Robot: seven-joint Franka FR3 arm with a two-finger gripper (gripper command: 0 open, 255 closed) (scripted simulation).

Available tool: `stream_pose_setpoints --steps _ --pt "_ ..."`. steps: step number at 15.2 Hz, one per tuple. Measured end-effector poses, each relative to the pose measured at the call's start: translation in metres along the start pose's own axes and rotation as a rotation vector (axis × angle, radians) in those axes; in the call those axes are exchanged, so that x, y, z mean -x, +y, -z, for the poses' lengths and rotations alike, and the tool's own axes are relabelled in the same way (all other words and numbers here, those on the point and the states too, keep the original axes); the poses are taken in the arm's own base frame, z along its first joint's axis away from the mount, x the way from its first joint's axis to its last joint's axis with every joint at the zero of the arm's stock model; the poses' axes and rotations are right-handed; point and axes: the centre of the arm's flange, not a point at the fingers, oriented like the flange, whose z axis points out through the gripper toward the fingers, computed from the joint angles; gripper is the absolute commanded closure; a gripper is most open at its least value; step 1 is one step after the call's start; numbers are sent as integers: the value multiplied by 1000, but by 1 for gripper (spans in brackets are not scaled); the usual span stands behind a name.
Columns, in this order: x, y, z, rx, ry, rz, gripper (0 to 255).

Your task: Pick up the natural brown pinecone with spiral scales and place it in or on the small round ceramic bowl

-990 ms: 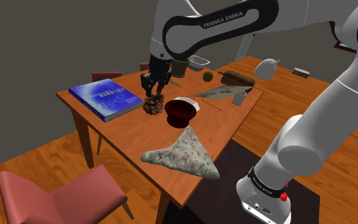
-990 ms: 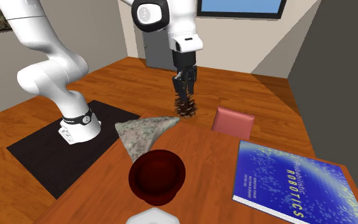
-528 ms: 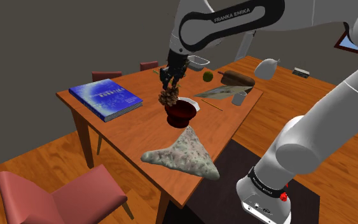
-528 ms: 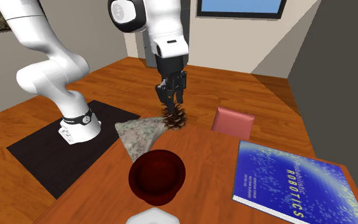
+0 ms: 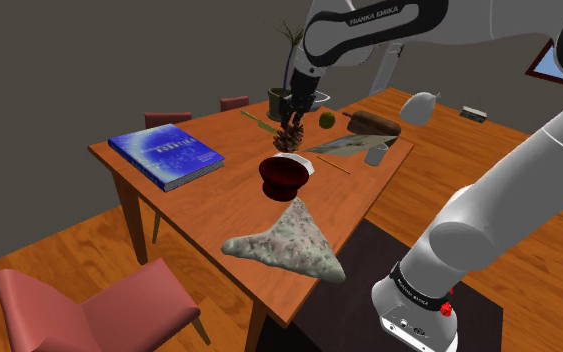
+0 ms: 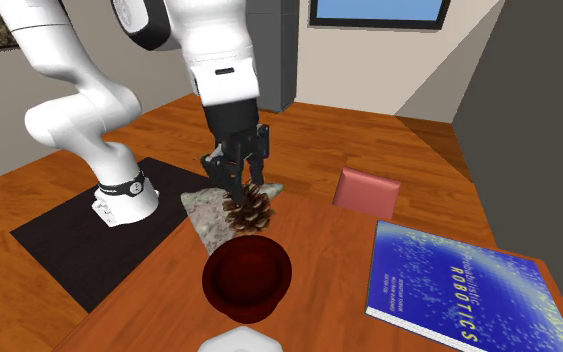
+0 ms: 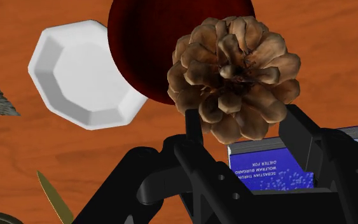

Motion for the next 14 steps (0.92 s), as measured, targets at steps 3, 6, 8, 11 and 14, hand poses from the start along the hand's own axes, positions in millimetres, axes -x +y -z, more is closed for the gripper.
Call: stream_pose_setpoints --steps 3,6,8,11,14 --pt "1 28 -4 0 0 1 255" --pt "3 32 -18 0 0 1 255" --pt "4 33 -30 0 -1 2 255" --pt "6 32 -44 0 0 2 255" --pt "8 33 -62 0 -1 2 255"
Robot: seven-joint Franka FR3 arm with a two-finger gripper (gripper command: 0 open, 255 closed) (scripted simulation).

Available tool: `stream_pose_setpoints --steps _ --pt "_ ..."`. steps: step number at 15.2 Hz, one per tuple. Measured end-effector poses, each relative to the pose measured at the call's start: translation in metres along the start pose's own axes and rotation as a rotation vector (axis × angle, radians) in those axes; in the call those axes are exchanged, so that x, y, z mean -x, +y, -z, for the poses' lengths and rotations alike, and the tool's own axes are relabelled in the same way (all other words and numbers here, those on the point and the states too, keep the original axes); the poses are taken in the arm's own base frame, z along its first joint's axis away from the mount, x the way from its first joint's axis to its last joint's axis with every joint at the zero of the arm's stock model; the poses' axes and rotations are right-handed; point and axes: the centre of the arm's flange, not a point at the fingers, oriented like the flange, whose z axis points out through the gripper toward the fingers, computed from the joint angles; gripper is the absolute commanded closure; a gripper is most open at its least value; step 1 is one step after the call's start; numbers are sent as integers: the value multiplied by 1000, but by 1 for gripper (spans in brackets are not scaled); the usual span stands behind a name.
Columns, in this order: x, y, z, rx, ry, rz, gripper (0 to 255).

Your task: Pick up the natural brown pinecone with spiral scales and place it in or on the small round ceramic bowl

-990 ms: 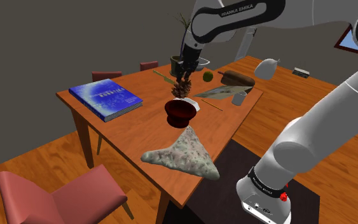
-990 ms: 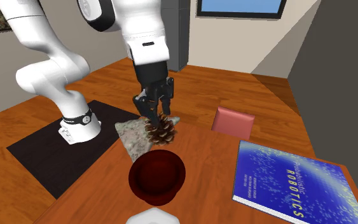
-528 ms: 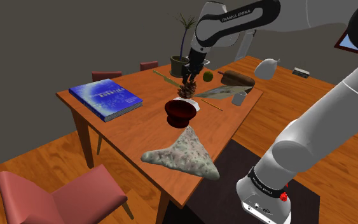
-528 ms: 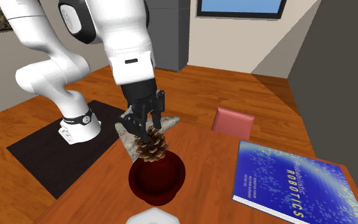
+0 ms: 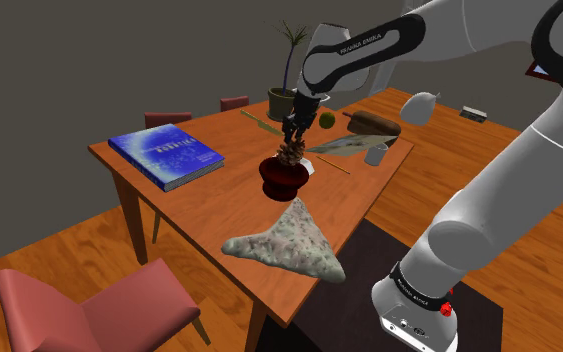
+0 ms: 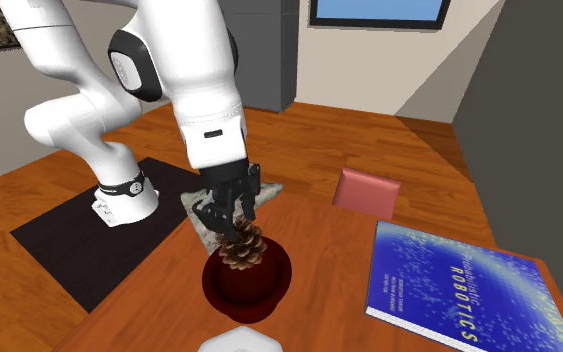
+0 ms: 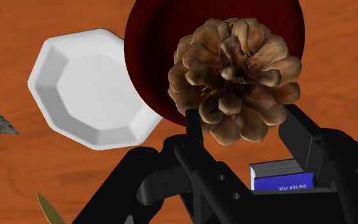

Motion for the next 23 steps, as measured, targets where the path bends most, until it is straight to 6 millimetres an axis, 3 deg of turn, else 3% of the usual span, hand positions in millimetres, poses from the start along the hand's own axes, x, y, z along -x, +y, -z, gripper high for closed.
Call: stream_pose_setpoints --steps 8,14,15,21,23 --pt "5 -1 -41 0 0 0 255" --pt "5 0 -44 0 0 0 255" --pt "5 0 -44 0 0 0 0" --pt "5 0 -44 0 1 0 0" --pt "3 -1 -27 0 2 0 0"
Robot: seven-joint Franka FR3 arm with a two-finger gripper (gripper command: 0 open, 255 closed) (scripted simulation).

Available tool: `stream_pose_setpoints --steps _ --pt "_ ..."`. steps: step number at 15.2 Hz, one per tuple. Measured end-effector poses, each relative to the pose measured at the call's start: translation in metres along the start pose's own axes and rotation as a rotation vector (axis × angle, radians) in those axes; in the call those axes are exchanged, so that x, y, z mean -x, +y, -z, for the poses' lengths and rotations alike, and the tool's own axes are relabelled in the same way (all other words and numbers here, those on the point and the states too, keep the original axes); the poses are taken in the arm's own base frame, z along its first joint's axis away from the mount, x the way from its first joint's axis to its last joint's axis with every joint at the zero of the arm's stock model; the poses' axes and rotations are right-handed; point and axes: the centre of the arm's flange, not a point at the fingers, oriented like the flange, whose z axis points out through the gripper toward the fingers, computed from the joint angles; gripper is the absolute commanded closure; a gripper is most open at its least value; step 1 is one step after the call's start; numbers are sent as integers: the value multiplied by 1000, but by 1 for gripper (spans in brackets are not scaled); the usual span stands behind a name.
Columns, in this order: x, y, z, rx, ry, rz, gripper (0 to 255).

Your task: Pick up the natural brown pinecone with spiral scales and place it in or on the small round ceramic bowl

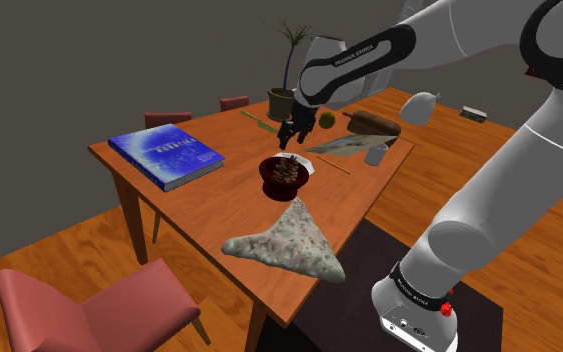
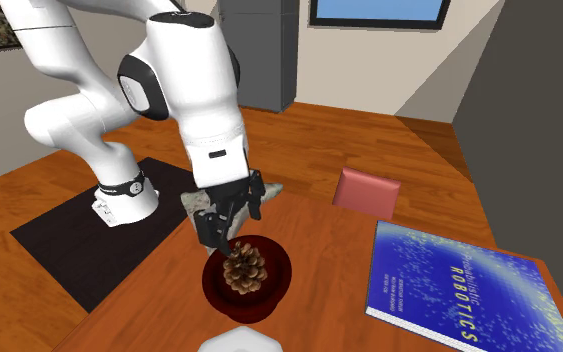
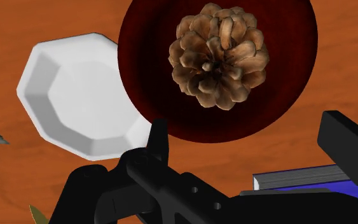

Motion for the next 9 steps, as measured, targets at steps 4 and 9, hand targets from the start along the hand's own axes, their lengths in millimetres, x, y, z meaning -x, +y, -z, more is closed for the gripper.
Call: stream_pose_setpoints --steps 4,9 --pt "1 0 31 0 0 0 0" --pt "2 0 33 0 -1 0 0"
